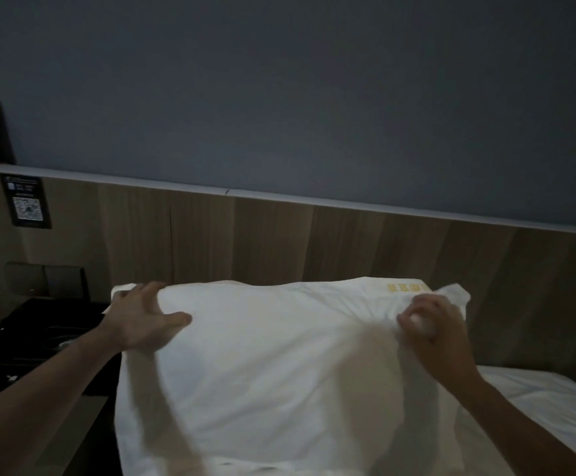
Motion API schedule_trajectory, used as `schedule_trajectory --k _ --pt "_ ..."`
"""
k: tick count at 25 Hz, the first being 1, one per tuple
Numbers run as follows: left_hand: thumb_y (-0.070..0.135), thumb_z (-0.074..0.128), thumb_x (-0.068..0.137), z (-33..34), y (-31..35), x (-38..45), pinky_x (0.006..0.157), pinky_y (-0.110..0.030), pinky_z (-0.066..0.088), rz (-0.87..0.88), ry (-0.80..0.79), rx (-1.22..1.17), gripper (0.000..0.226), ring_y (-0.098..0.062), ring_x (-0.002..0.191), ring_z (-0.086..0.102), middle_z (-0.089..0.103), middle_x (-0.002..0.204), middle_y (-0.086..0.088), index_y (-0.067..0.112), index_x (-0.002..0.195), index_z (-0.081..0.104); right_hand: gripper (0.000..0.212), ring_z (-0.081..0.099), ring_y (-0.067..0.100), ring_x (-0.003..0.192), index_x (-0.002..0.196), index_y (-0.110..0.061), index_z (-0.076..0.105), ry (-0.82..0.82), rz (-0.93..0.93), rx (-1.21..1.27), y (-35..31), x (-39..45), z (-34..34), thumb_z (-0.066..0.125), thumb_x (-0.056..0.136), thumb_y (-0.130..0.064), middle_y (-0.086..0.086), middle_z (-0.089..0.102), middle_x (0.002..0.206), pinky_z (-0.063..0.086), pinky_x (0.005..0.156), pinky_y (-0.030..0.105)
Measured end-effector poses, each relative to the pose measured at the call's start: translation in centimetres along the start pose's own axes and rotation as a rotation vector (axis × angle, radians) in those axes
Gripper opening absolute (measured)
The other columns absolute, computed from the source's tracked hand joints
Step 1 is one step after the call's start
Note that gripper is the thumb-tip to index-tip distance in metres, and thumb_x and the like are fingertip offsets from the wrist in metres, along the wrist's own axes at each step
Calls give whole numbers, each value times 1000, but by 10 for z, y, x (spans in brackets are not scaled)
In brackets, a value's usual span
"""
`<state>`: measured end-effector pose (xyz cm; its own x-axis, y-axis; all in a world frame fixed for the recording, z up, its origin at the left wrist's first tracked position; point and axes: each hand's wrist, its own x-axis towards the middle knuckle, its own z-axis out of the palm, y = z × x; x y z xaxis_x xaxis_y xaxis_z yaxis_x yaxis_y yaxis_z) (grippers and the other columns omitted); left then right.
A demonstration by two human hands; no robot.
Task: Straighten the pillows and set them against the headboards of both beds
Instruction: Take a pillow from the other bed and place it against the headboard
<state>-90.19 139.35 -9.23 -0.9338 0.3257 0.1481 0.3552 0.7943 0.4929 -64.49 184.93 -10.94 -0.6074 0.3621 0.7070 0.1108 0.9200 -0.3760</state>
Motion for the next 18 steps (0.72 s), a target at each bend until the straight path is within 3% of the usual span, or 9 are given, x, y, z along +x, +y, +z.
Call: schedule_trajectory --k 1,3,5,8,10,12,13,18 --pt "89 52 44 2 -6 1 118 -44 31 5 24 -25 110 -30 135 50 63 137 -4 29 135 59 46 60 30 114 108 -20 69 27 140 -12 14 4 -2 71 77 -54 3 67 119 45 103 49" --pt "86 63 43 6 -16 -1 116 -46 38 -15 33 -136 99 -31 131 53 61 132 -4 33 127 64 101 51 35 134 143 -13 49 -30 536 130 31 3 0 73 64 -71 13 54 146 41 114 51" --pt "81 73 40 8 -23 -4 117 -46 40 -61 11 -279 90 -30 134 49 50 139 -4 39 119 66 129 51 33 137 155 -16 34 -136 774 353 37 -8 11 74 52 -81 11 48 155 42 115 50" --pt "75 80 36 12 -27 -2 121 -46 35 -82 -10 -406 92 -26 144 36 37 148 -5 37 119 65 125 60 31 126 151 -18 48 -148 838 479 44 -19 19 78 50 -85 10 60 144 47 108 44" --pt "71 83 39 19 -30 -2 123 -47 32 -123 -4 -456 112 -27 149 28 30 158 -5 32 140 53 109 61 34 127 148 -16 53 -159 887 490 46 -23 15 78 62 -78 12 63 141 47 110 47" --pt "66 93 42 29 -37 0 119 -51 38 -208 22 -580 133 -28 144 40 37 158 -2 27 154 34 91 62 32 120 147 -13 53 -149 900 528 48 -27 11 78 76 -65 11 66 133 48 109 45" --pt "62 97 41 34 -42 -1 115 -51 42 -234 37 -654 134 -27 136 49 47 151 0 26 153 34 86 61 29 114 147 -12 53 -136 896 539 47 -29 10 77 80 -60 10 66 128 48 106 42" --pt "46 101 50 25 -46 -7 92 -44 58 -151 7 -715 78 -22 107 72 77 112 5 27 120 71 75 55 24 106 145 -8 54 -36 864 573 38 -35 6 78 86 -47 17 63 138 44 95 36"
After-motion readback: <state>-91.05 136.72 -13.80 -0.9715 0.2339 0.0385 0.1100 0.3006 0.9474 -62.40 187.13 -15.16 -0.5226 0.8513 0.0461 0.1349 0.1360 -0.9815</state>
